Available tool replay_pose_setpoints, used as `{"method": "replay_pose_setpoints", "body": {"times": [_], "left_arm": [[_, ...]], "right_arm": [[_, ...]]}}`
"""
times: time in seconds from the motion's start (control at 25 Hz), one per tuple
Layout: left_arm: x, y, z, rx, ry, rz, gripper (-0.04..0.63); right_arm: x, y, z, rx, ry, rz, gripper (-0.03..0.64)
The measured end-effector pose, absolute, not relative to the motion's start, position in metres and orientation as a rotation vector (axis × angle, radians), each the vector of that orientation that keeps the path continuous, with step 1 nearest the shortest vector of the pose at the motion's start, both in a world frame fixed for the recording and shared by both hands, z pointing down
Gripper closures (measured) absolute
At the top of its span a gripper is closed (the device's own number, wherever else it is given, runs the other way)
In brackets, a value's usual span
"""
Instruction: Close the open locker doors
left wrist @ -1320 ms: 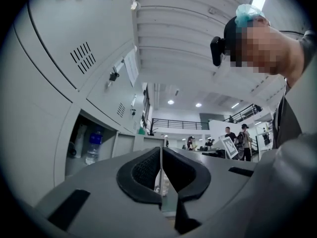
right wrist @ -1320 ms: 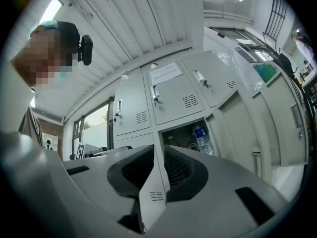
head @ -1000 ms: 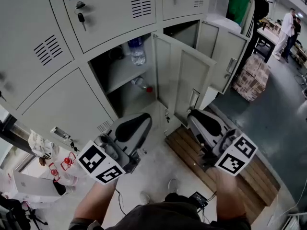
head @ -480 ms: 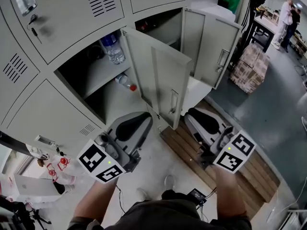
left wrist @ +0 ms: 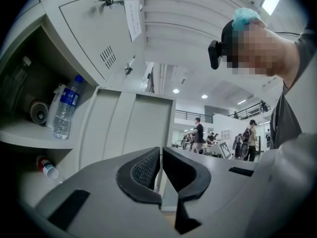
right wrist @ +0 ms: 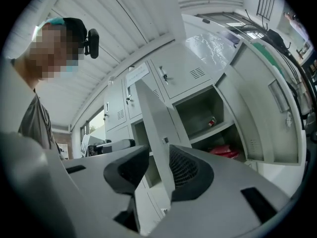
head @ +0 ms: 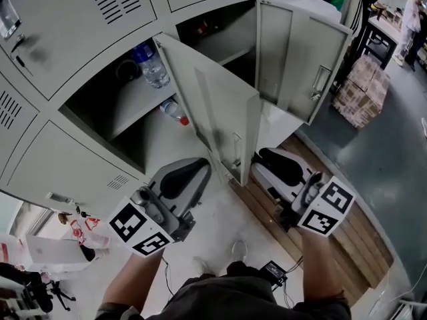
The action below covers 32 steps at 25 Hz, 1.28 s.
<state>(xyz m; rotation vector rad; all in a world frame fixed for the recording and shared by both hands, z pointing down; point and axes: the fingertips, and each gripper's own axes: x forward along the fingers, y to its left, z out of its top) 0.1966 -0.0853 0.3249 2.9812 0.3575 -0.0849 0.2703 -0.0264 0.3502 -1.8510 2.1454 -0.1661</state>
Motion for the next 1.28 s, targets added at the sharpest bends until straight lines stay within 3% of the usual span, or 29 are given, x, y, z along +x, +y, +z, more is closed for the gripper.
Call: {"method": "replay_pose_setpoints", "body": {"times": [1.28], "left_arm": [[0.207,-0.117,0.349,2.991,0.178,-0.020,0.584]], "right_arm": [[0.260,-0.055,0.372,-1.333,2.450,-0.209,0.503]]}}
